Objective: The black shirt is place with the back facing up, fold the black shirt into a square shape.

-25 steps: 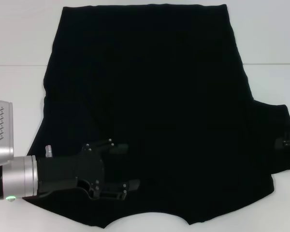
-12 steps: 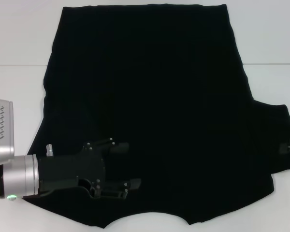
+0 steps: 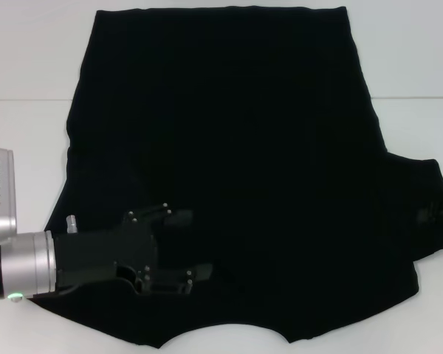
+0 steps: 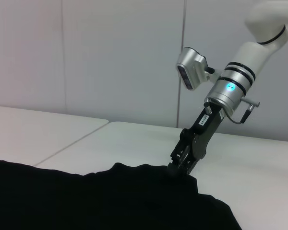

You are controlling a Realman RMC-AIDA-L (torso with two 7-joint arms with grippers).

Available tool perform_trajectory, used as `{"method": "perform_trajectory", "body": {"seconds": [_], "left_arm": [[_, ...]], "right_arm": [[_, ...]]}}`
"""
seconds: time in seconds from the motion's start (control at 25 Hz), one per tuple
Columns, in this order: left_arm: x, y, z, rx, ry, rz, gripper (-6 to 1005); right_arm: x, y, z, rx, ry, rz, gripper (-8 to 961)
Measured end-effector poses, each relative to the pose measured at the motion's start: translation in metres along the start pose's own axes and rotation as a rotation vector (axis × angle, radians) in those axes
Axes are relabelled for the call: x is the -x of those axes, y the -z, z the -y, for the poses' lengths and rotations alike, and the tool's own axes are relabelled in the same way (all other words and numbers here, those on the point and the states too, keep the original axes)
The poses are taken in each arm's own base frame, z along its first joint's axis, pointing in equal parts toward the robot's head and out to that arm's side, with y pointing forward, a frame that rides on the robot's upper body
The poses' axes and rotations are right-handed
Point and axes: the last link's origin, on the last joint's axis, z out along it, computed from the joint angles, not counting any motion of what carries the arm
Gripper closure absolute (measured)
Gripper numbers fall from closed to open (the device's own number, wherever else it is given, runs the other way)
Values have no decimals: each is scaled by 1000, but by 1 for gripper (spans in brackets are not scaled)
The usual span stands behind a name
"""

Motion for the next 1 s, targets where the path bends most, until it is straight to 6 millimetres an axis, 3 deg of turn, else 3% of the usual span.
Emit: {"method": "perform_trajectory", "body": {"seconds": [0.32,0.52,0.64,1.0], "left_arm": [[0,1,1,-5,1,-1,80],[0,1,1,-4,0,-1,80],[0,0,1,-4,0,-2,80],[0,1,0,-12,7,-10,80]], "right_arm": [[1,-1,-1,1,4,11,428],[-1,0,2,-1,-3,14,639],[-1,2,6,-1,-8,25,879],[-5,17,27,47,-15,127,936]]}}
